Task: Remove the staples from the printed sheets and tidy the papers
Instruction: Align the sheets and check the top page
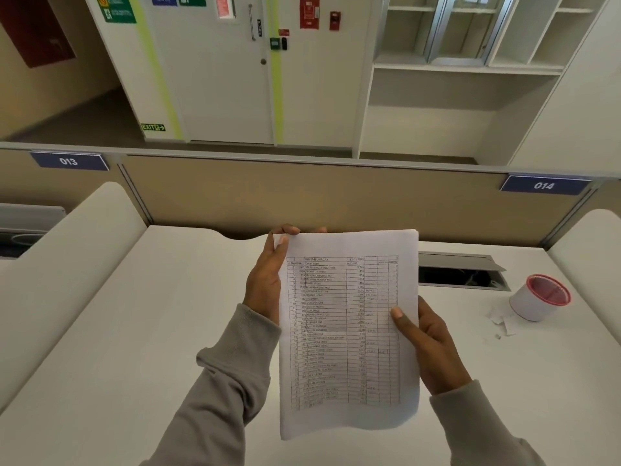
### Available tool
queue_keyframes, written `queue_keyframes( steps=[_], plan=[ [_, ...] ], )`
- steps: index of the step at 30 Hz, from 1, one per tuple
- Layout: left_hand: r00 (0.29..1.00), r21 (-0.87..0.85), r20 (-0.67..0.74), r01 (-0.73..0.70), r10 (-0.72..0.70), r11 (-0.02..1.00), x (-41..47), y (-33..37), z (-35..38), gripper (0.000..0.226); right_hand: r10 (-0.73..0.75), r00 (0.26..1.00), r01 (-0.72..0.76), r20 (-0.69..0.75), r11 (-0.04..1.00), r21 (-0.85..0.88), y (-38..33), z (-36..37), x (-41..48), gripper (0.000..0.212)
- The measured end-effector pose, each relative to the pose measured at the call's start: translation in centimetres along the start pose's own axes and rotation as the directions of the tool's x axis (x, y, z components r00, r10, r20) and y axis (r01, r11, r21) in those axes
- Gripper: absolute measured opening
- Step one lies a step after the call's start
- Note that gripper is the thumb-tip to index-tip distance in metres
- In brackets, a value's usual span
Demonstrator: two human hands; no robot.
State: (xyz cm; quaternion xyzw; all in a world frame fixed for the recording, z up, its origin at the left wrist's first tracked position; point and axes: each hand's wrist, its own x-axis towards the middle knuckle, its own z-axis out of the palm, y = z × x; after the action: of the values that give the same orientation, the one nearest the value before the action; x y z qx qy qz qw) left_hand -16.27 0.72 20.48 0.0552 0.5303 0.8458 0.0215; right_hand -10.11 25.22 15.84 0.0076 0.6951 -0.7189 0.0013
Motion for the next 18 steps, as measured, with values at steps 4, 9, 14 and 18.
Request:
queue_keyframes(
  steps=[4, 9, 14, 18],
  plan=[
    [1.0, -0.071, 0.003, 0.02, -0.02, 0.997, -0.2, 0.4, 0.7, 0.027, 0.006, 1.0, -0.006, 0.002, 1.0, 0.004, 0.1, 0.0, -0.1, 0.034],
    [0.999, -0.097, 0.025, 0.033, -0.031, 0.995, 0.0, 0.7, 1.0, 0.024, -0.035, 0.999, 0.034, -0.032, 0.999, -0.028, 0.0, 0.1, 0.0, 0.028],
    [1.0, 0.238, -0.019, 0.016, -0.012, 0.971, 0.3, -0.6, -0.4, 0.039, -0.075, 0.993, 0.067, -0.086, 0.993, -0.095, 0.2, -0.4, 0.6, 0.024],
    [0.986, 0.308, -0.05, 0.165, -0.158, 0.937, -1.3, -4.4, -2.1, 0.033, -0.089, 0.99, 0.073, -0.108, 0.987, -0.146, 0.8, -1.1, 1.2, 0.021]
  ],
)
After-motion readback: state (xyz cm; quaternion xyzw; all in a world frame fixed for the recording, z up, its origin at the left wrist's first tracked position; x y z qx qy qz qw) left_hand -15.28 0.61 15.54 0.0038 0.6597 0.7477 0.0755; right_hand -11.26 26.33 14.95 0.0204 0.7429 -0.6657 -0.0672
